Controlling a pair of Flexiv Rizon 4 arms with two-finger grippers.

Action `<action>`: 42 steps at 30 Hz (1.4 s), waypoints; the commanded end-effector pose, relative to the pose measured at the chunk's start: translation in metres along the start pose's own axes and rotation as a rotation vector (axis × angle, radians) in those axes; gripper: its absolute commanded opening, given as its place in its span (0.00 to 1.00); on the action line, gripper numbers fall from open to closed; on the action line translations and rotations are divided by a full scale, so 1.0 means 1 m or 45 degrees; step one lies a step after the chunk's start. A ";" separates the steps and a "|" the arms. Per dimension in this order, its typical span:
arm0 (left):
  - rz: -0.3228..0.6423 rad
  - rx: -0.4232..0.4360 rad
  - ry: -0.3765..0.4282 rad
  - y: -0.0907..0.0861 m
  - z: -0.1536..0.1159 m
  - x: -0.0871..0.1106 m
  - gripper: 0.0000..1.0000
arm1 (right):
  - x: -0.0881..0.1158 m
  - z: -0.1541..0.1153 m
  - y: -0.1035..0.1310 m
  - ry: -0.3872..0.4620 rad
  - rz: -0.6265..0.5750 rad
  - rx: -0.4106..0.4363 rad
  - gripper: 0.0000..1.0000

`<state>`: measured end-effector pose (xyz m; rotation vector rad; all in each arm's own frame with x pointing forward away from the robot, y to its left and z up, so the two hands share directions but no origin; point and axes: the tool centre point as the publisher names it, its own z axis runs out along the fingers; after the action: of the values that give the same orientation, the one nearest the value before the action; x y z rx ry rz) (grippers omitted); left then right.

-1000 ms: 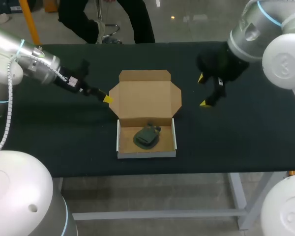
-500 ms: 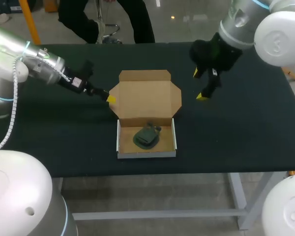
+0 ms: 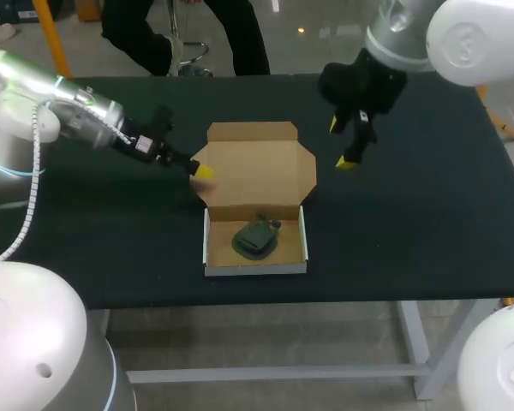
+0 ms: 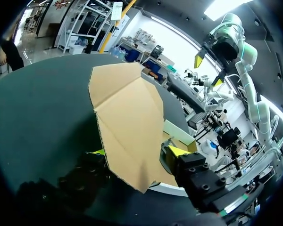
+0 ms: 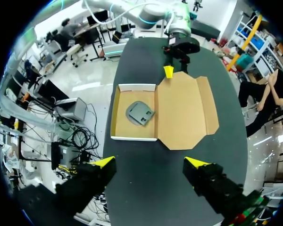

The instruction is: Assemble the packaging by folding the flat box into shape, placing the metal phone stand inside, and closing the box properly

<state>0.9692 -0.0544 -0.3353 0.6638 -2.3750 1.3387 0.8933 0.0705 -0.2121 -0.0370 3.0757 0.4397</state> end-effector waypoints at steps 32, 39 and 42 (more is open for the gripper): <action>0.185 0.184 0.116 -0.010 0.015 0.021 0.36 | -0.005 -0.002 0.017 0.031 -0.027 0.051 1.00; 0.218 0.197 0.126 -0.012 0.017 0.023 0.27 | -0.005 -0.001 0.018 0.033 -0.028 0.052 1.00; 0.246 0.202 0.140 -0.013 0.018 0.023 0.26 | -0.005 -0.001 0.018 0.036 -0.028 0.054 1.00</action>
<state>0.9540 -0.0815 -0.3217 0.4127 -2.3166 1.6103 0.8966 0.0865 -0.2082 -0.0764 3.1008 0.3841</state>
